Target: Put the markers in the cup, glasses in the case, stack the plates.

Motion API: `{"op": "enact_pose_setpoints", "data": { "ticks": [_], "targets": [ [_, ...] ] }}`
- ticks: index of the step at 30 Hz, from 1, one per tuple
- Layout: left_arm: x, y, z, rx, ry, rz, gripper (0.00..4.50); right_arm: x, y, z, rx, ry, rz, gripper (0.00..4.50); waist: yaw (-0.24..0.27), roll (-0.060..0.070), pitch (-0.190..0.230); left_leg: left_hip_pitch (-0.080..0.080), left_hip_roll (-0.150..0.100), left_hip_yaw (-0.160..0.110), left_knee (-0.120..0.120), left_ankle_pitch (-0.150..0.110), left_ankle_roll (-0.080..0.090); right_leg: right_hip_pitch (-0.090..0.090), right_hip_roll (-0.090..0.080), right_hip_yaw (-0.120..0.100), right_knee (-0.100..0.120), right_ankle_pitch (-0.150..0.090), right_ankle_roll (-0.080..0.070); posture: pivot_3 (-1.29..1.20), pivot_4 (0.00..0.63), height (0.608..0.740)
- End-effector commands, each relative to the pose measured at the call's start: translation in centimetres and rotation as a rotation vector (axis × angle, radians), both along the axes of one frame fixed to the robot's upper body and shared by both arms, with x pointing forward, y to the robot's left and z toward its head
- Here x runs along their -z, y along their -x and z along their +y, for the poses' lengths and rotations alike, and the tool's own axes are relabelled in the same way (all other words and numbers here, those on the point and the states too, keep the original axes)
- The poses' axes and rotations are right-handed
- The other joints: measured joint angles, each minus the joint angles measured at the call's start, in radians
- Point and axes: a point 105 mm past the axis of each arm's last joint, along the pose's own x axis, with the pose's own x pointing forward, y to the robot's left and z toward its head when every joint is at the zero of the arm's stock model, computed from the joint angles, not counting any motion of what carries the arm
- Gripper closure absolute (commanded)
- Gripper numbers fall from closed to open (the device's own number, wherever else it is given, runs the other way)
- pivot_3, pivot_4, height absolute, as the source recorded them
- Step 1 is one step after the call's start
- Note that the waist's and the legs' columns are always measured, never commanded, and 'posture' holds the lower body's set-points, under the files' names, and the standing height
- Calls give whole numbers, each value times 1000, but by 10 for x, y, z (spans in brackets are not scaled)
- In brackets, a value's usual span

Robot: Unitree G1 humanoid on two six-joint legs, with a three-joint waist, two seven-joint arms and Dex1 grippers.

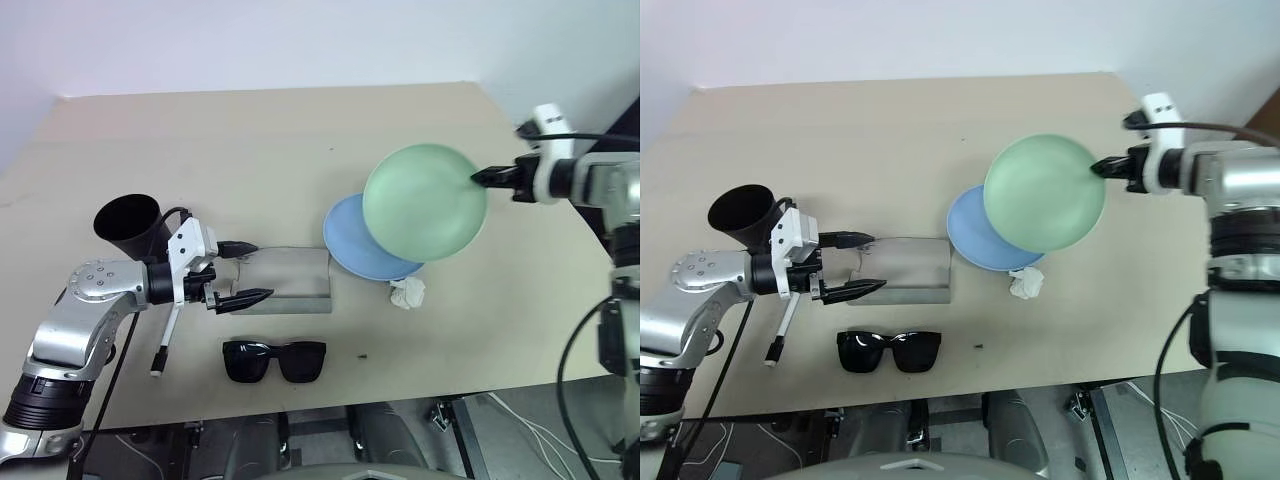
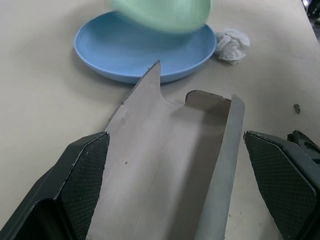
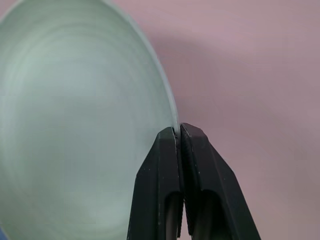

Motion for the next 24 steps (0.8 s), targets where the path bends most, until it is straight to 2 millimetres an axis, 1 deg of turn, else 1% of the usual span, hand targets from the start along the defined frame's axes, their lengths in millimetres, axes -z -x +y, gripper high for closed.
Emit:
{"op": "enact_pose_setpoints", "data": {
  "ticks": [1, 6, 12, 14, 15, 17, 21, 24],
  "targets": [
    [-13, 1, 1, -1, 1, -45, 0, -13, -8, 12, -26, 14, -38, 4448, 1, 0, 0, 0, 0, 0, 0, 0, 0, 0, 0, 0, 0, 0, 0, 0, 150, 735],
    [-11, 1, 2, -7, -6, -41, 0, 0, -11, 34, -95, 46, -5, 4448, 1, 0, 0, 0, 0, 0, 0, 0, 0, 0, 0, -1, 0, 1, 1, 0, 150, 735],
    [-11, 0, 2, -7, -4, -40, 0, 3, -9, 44, -144, 70, -1, 4448, 1, 0, 0, 0, 0, 0, 0, 0, 0, 0, 0, -1, 0, 1, 1, 0, 150, 735],
    [-10, -2, 2, -8, -6, -40, 0, 2, -8, 47, -161, 71, -4, 3996, 1, 0, 0, 0, -1, 0, 0, 0, 0, 0, 1, -1, 0, 1, 1, 0, 150, 735],
    [-9, -2, 2, -8, -7, -40, 0, 2, -7, 48, -162, 71, -4, 3840, 0, 0, 0, 0, -1, 0, 0, 0, 0, 0, 1, -1, 0, 1, 1, 0, 150, 735],
    [-9, -3, 2, -7, -8, -39, 0, 1, -7, 49, -170, 78, -12, 3250, 0, 0, 0, 0, -1, 0, 0, 0, 0, 0, 1, -1, 0, 1, 1, 0, 150, 735],
    [-7, -4, 2, -5, -9, -40, 0, -10, -7, 50, -177, 83, -65, 1836, 0, 0, 0, 0, -1, 0, 0, 0, 0, 0, 1, -1, 0, 1, 1, 0, 150, 735],
    [-7, -5, 3, -6, -9, -40, 0, -33, -7, 47, -167, 59, -184, 765, 0, 0, 0, 0, -1, 0, 0, 0, 0, 0, 1, -1, 0, 1, 1, 0, 150, 735]
  ]
}}
